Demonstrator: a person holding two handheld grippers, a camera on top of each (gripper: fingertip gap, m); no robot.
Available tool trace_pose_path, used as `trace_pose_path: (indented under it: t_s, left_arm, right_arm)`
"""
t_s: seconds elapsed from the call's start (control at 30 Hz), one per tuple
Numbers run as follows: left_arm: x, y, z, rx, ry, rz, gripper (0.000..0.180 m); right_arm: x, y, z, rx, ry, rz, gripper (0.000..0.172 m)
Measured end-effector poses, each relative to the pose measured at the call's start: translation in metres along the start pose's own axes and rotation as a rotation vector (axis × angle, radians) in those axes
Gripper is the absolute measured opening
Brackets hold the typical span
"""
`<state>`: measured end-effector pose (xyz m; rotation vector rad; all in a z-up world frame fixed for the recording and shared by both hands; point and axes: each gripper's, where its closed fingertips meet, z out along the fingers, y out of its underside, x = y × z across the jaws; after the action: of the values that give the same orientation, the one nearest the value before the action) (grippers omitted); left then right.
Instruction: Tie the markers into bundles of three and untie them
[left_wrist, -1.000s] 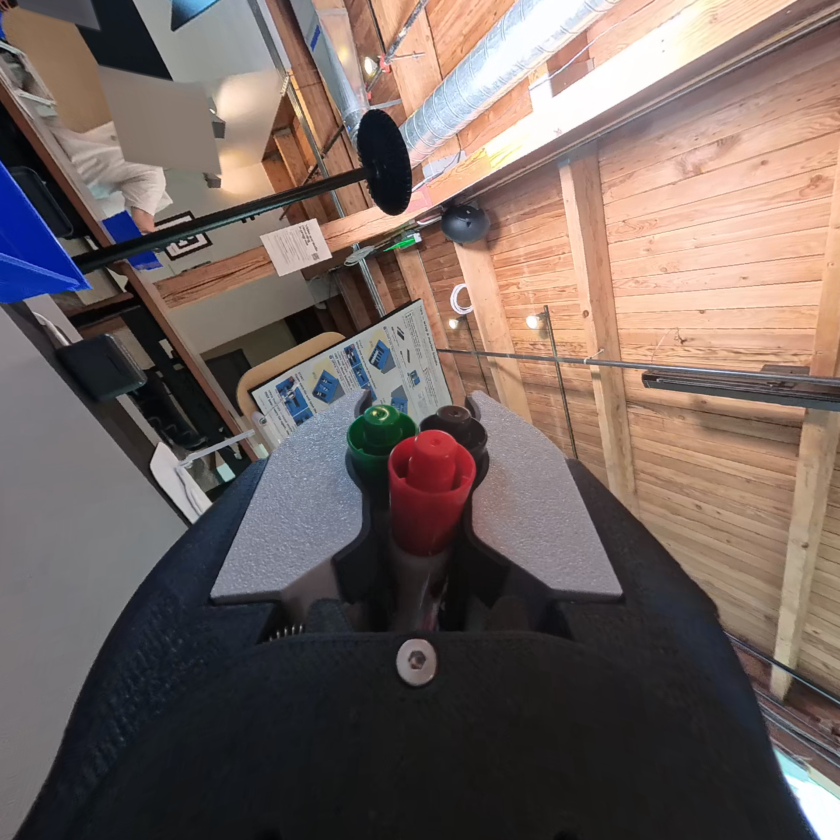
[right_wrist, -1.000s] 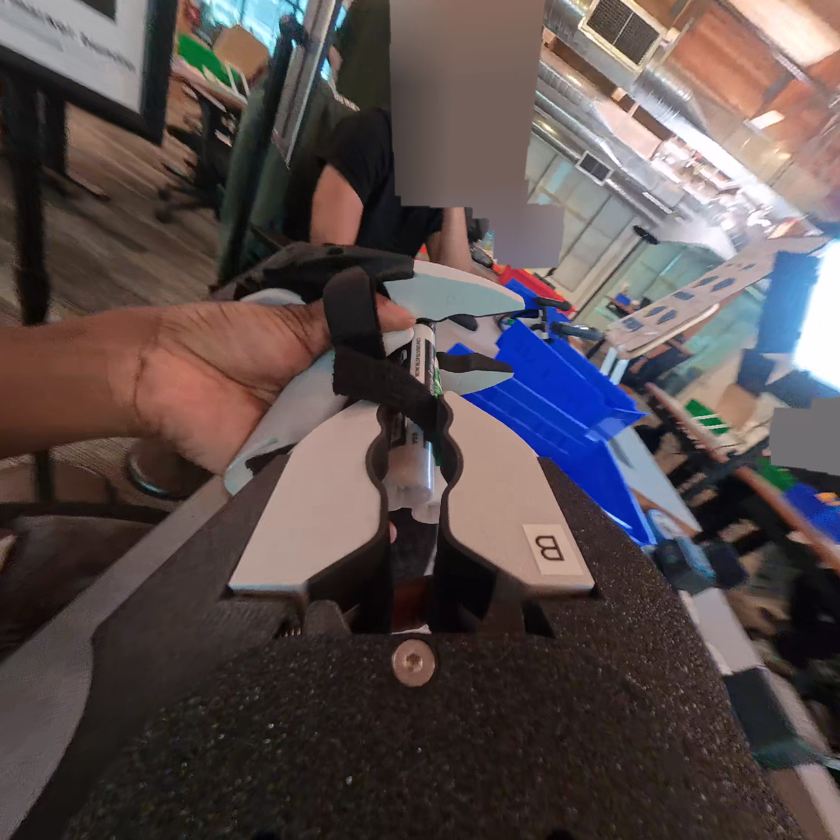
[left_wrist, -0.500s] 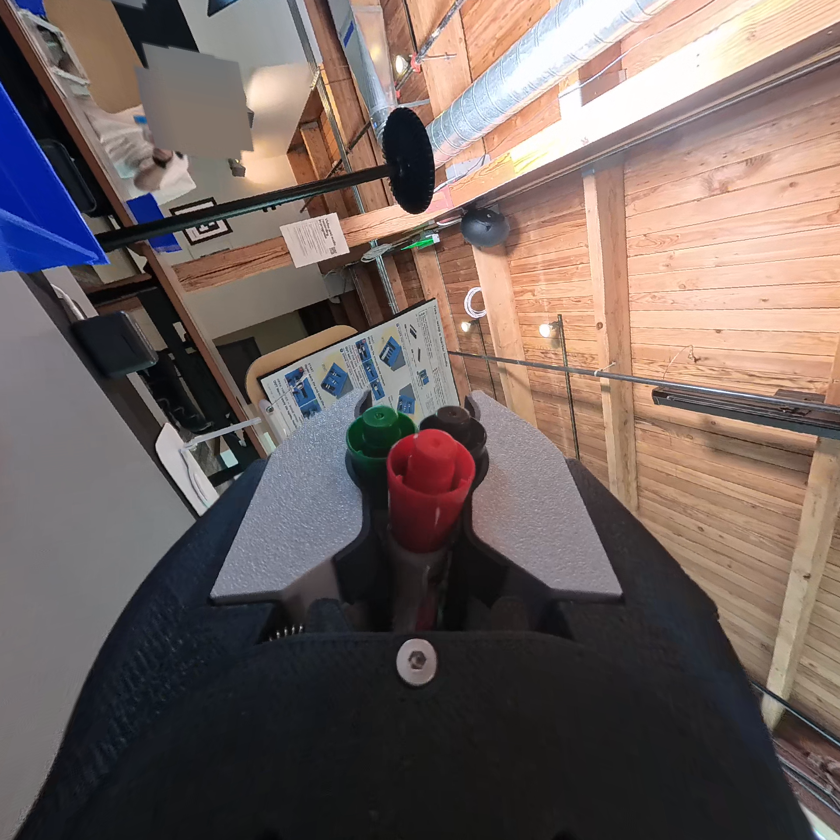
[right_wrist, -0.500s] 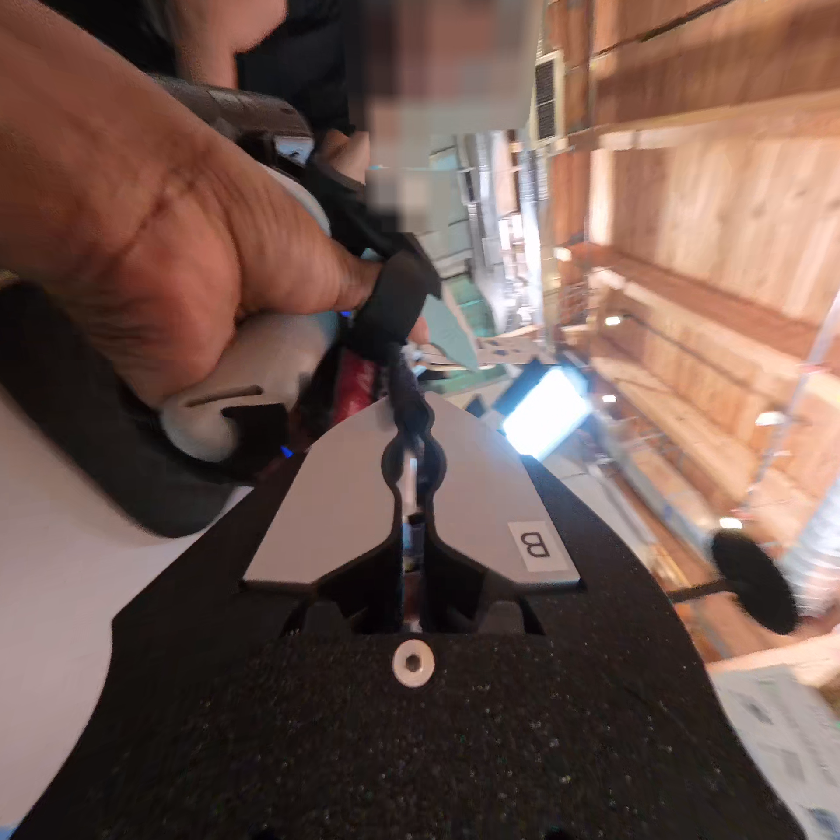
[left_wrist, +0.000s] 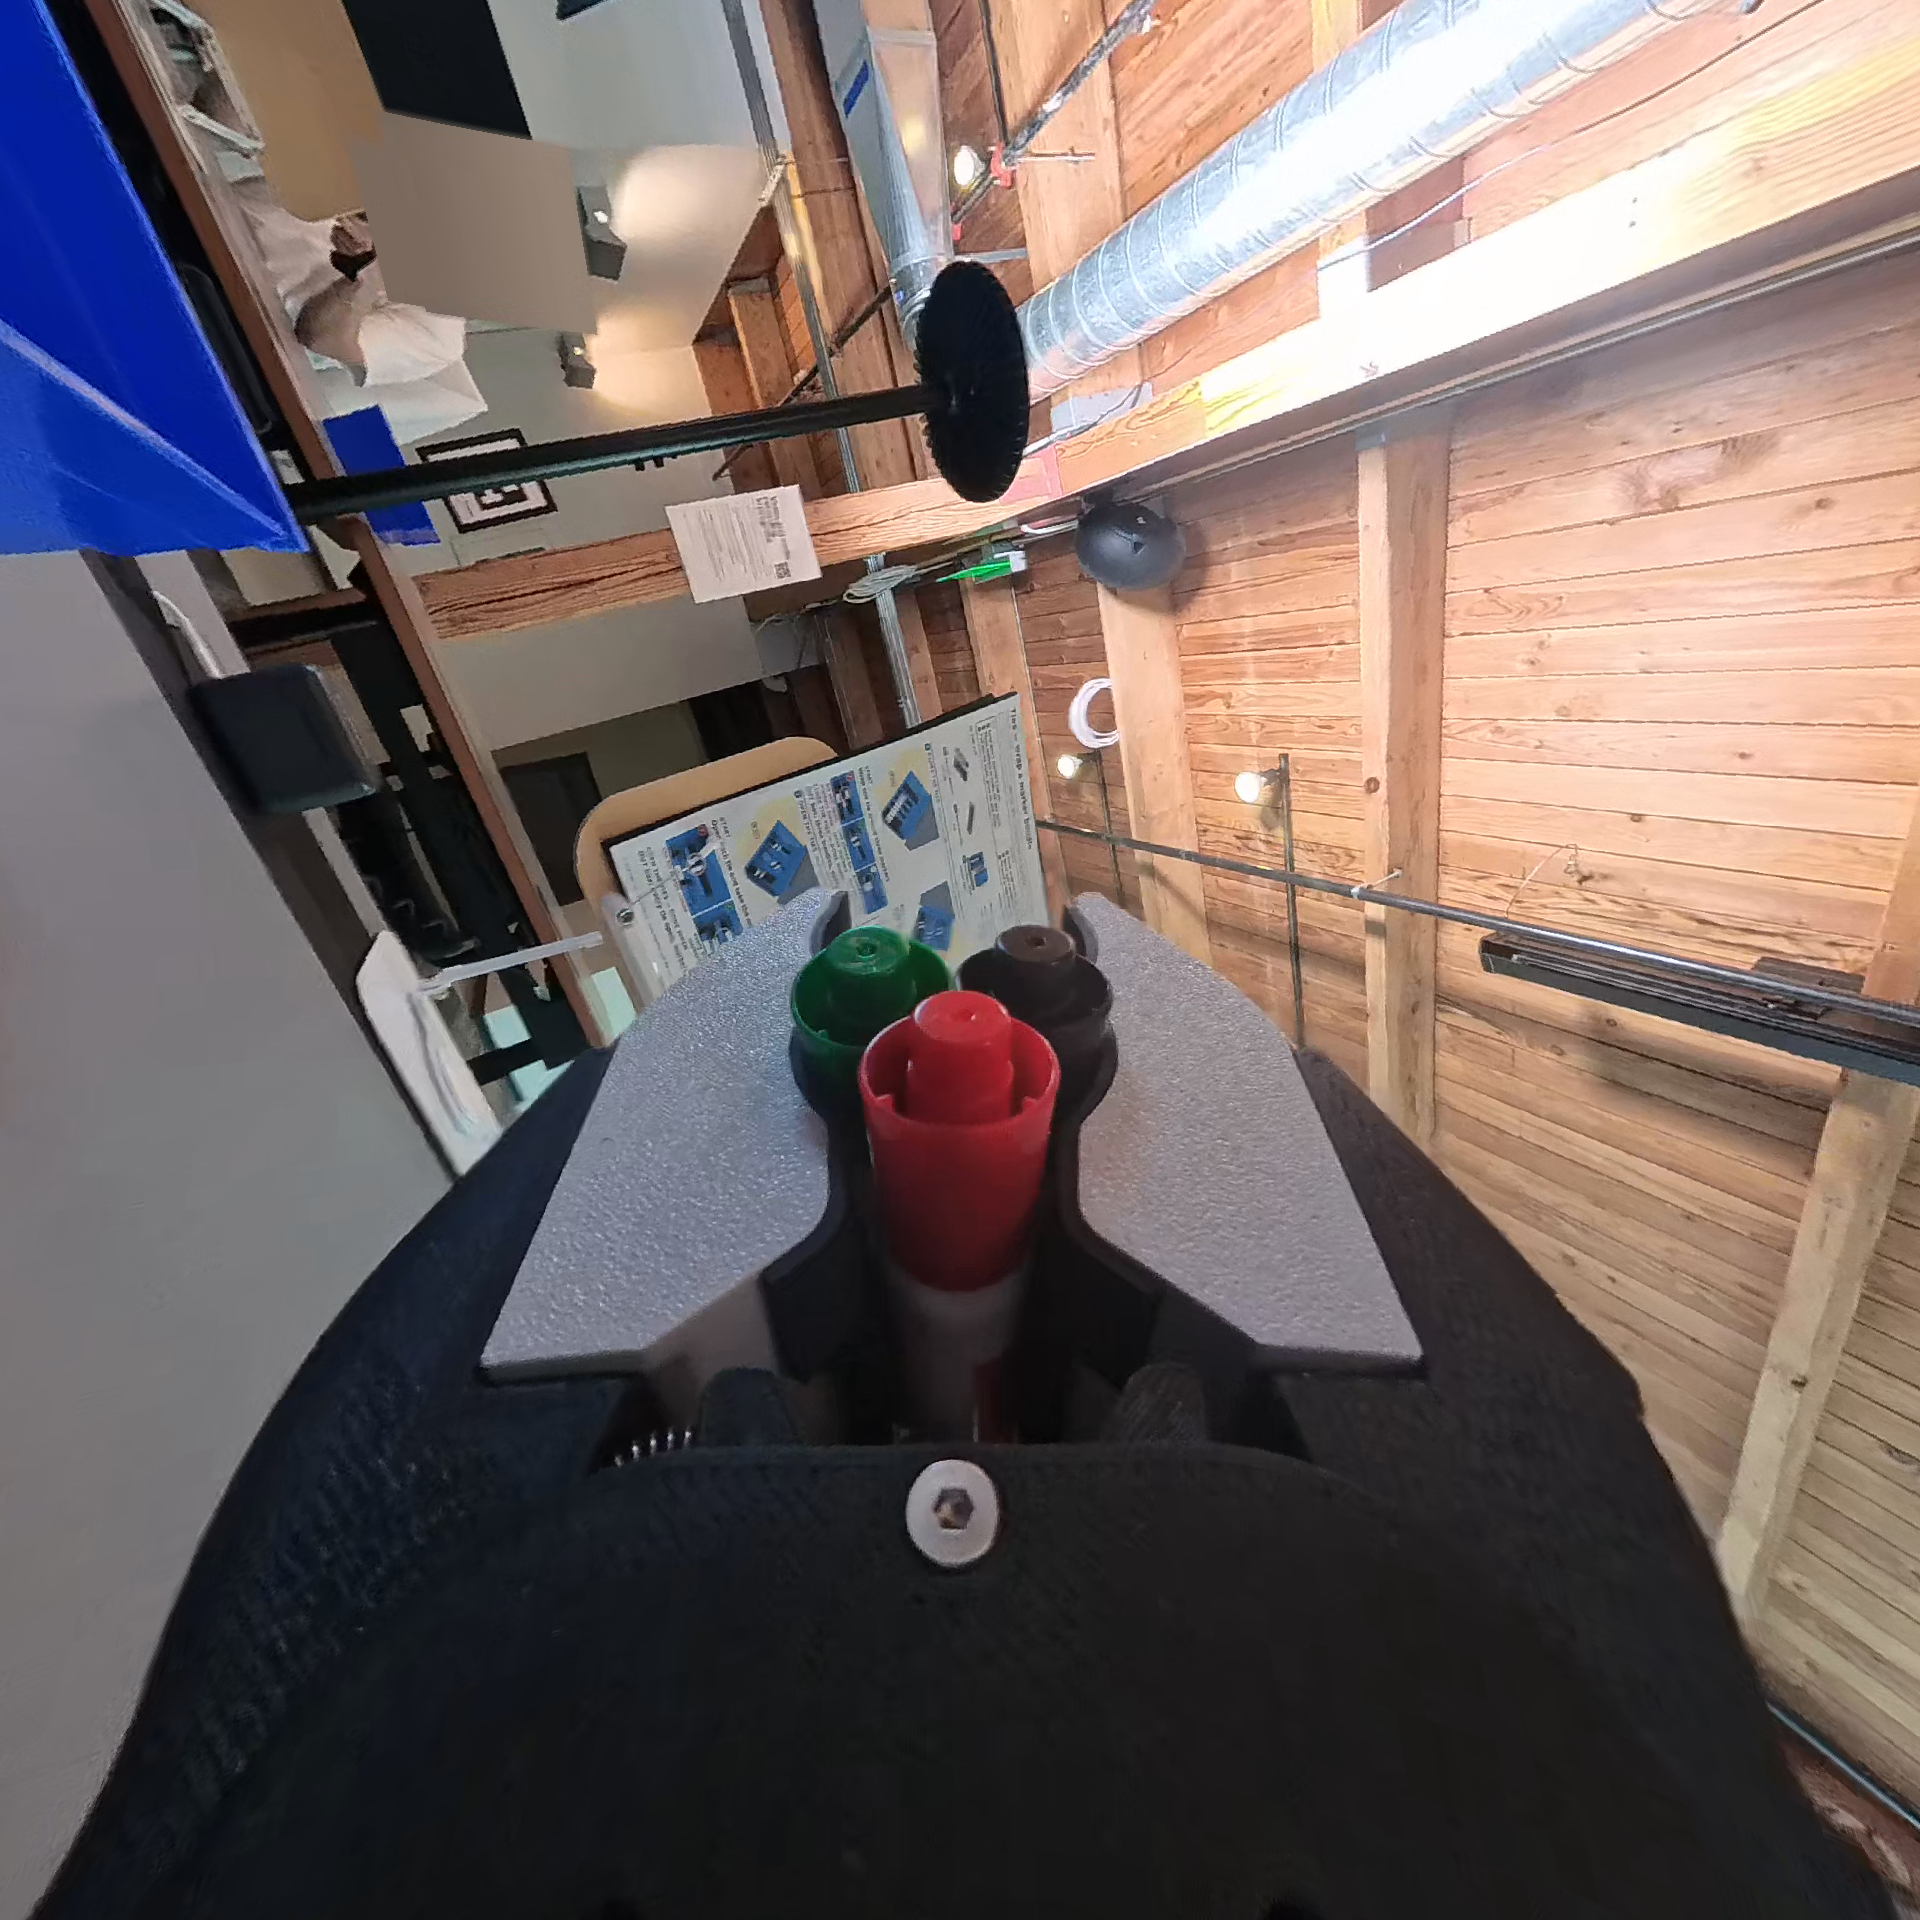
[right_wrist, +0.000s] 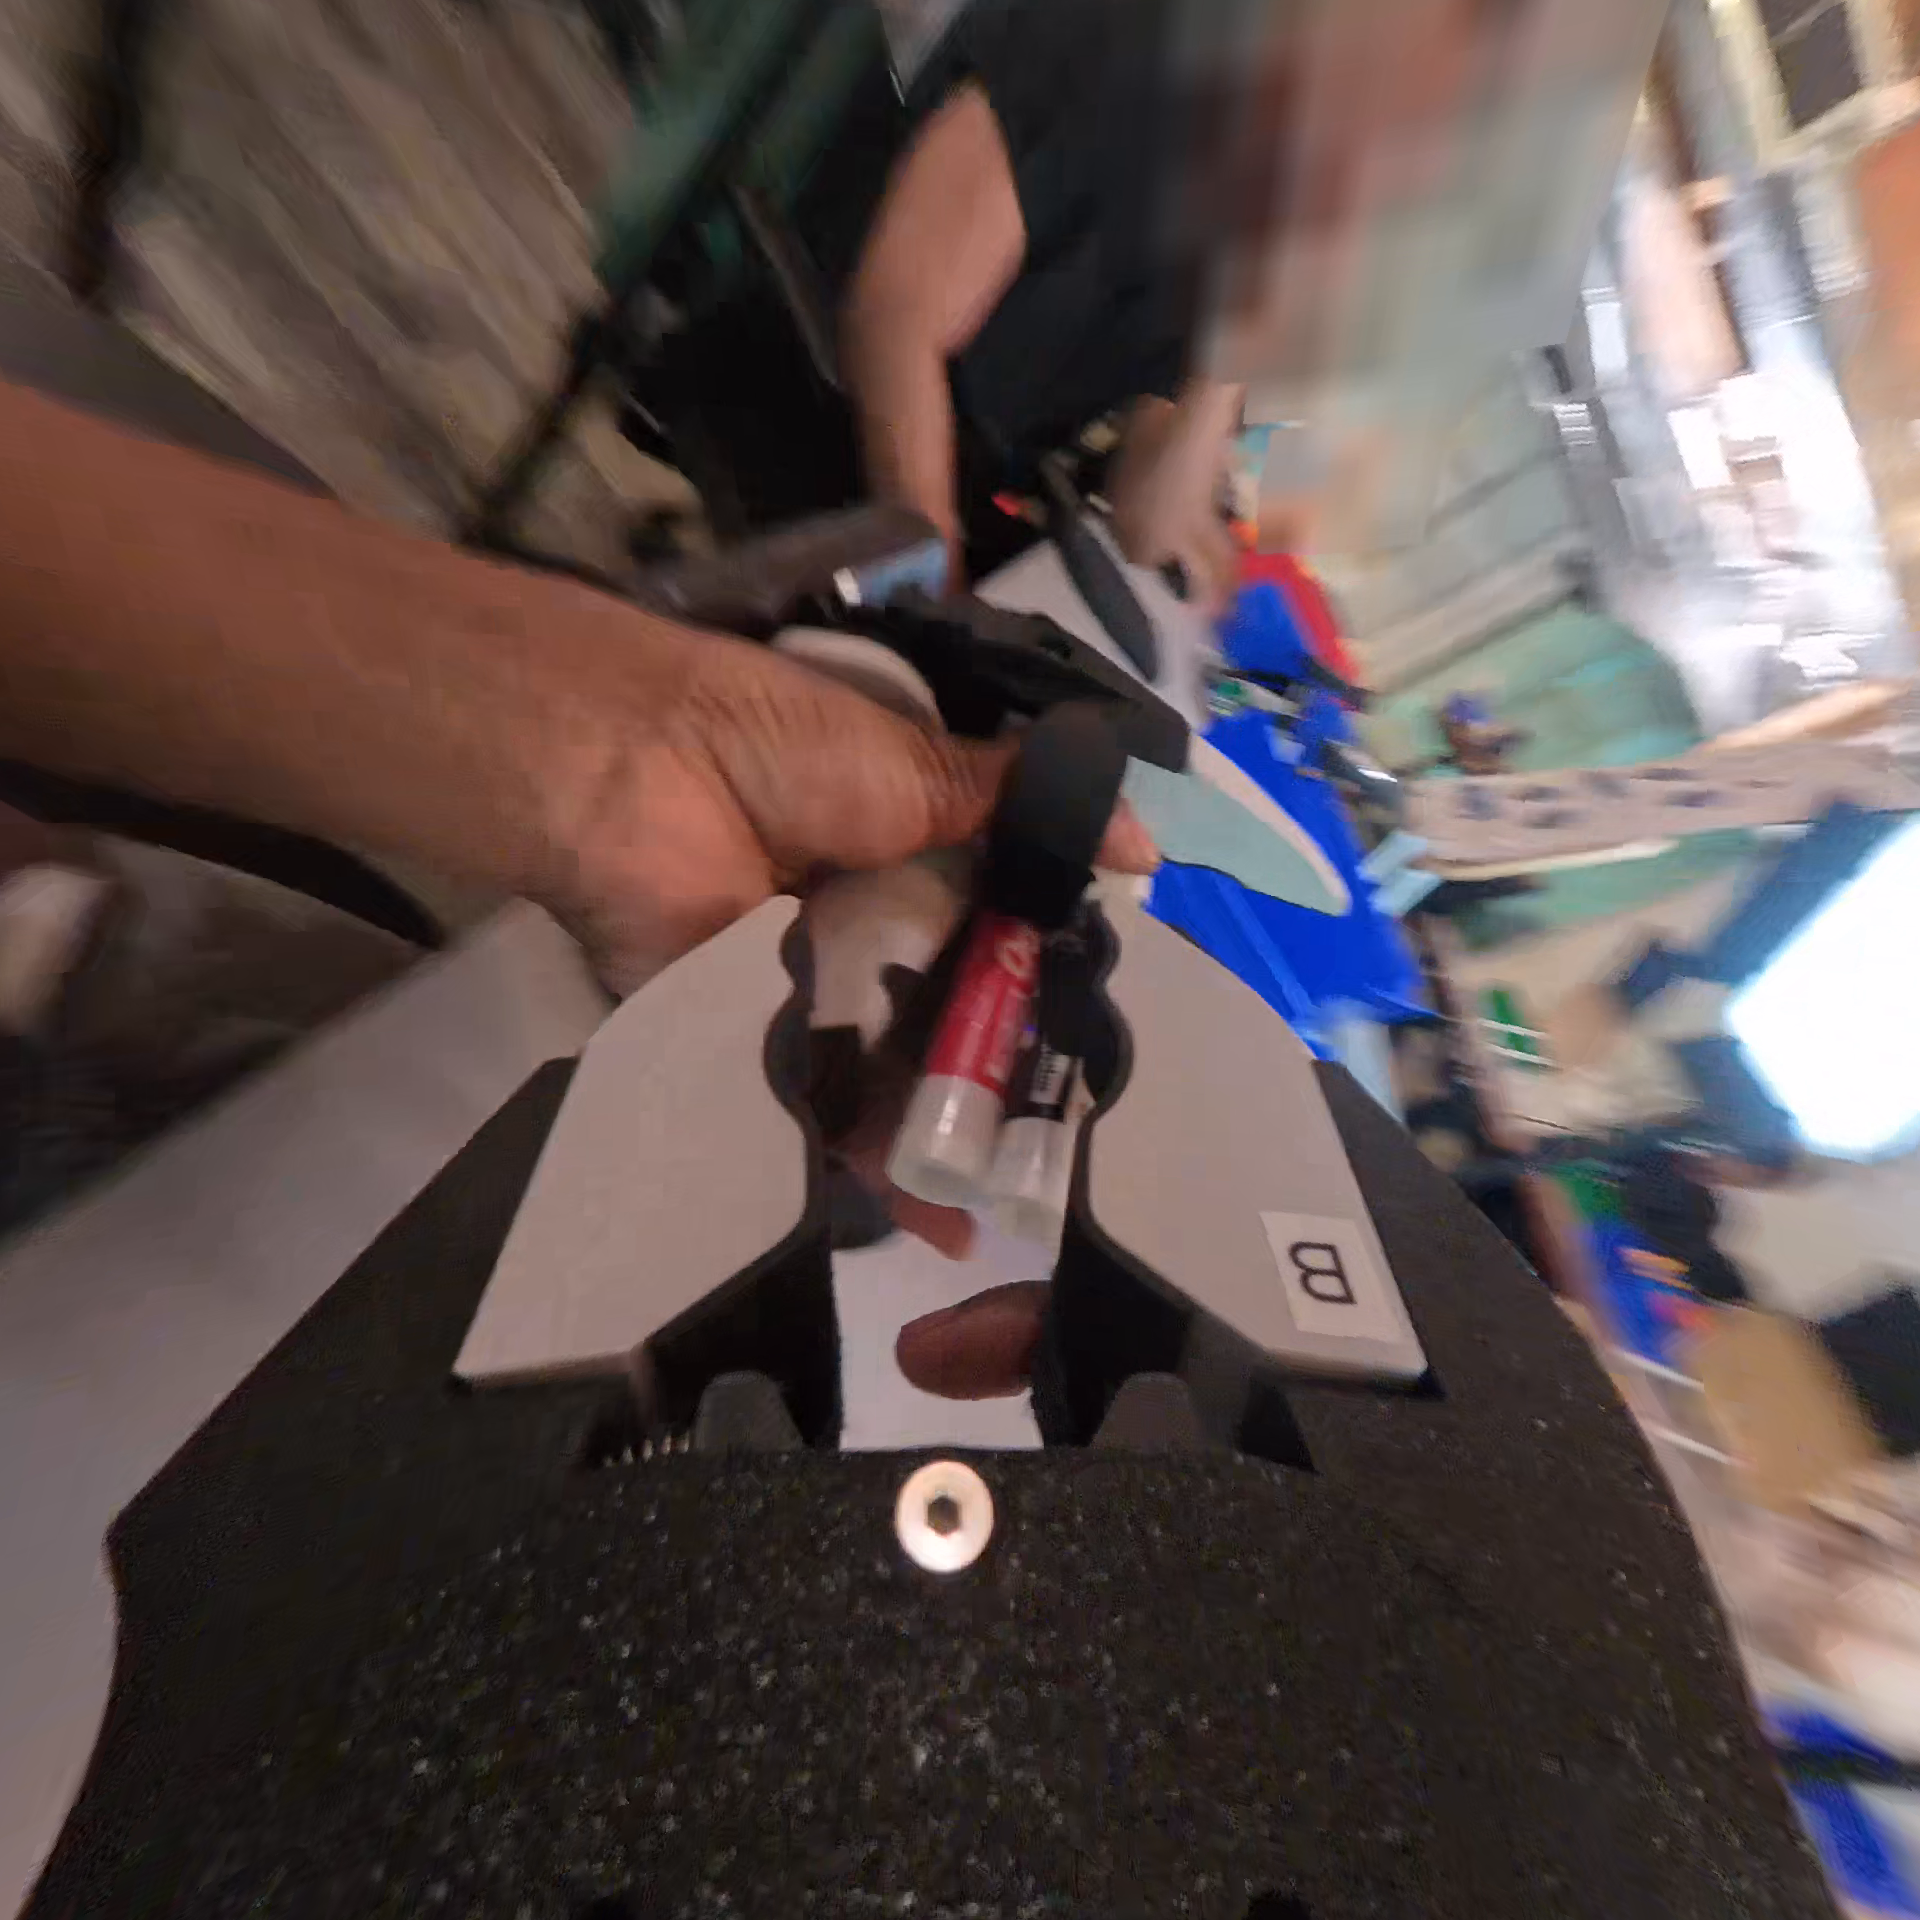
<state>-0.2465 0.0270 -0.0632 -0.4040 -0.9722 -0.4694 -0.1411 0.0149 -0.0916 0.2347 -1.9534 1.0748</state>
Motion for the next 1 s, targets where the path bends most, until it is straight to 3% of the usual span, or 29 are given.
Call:
trace_pose_path:
  t_s: [0.07, 0.13, 0.2, 0.27, 0.33, 0.43, 0.5, 0.6, 0.77, 0.87, 1.0]
  left_arm:
    - [0.006, -0.001, 0.001, -0.004, 0.036, -0.02, 0.038]
    - [0.013, -0.003, 0.001, 0.008, 0.082, -0.023, 0.038]
    - [0.021, -0.005, 0.001, 0.012, 0.138, -0.027, 0.038]
    - [0.024, -0.005, 0.0, 0.014, 0.16, -0.039, 0.038]
    - [0.025, -0.004, 0.0, 0.02, 0.168, -0.044, 0.038]
    - [0.023, -0.003, 0.001, 0.017, 0.173, -0.044, 0.038]
    - [0.024, -0.003, 0.001, 0.011, 0.18, -0.005, 0.038]
    - [0.028, 0.004, 0.003, -0.034, 0.162, 0.149, 0.039]
    - [0.044, 0.018, 0.005, -0.066, 0.195, 0.405, 0.039]
    - [0.048, 0.023, 0.005, -0.07, 0.231, 0.423, 0.039]
    - [0.051, 0.027, 0.004, -0.078, 0.286, 0.409, 0.039]
  right_arm:
    - [-0.011, -0.016, -0.011, 0.105, -0.171, 0.145, 0.069]
    - [-0.007, -0.031, -0.028, 0.234, -0.239, 0.2, 0.081]
    - [0.031, -0.037, -0.048, 0.377, -0.103, 0.302, 0.083]
    - [0.071, -0.019, -0.058, 0.425, 0.056, 0.462, 0.089]
    - [0.07, 0.003, -0.047, 0.352, 0.088, 0.522, 0.084]
    - [0.037, 0.02, -0.022, 0.193, 0.071, 0.458, 0.085]
    - [0.025, 0.028, -0.012, 0.114, 0.058, 0.473, 0.07]
    - [0.017, 0.04, -0.008, 0.003, -0.002, 0.446, 0.052]
    - [0.011, 0.053, -0.003, -0.171, -0.121, 0.461, 0.053]
    - [0.011, 0.059, -0.002, -0.239, -0.12, 0.406, 0.042]
    - [0.013, 0.059, -0.006, -0.229, -0.121, 0.415, 0.041]
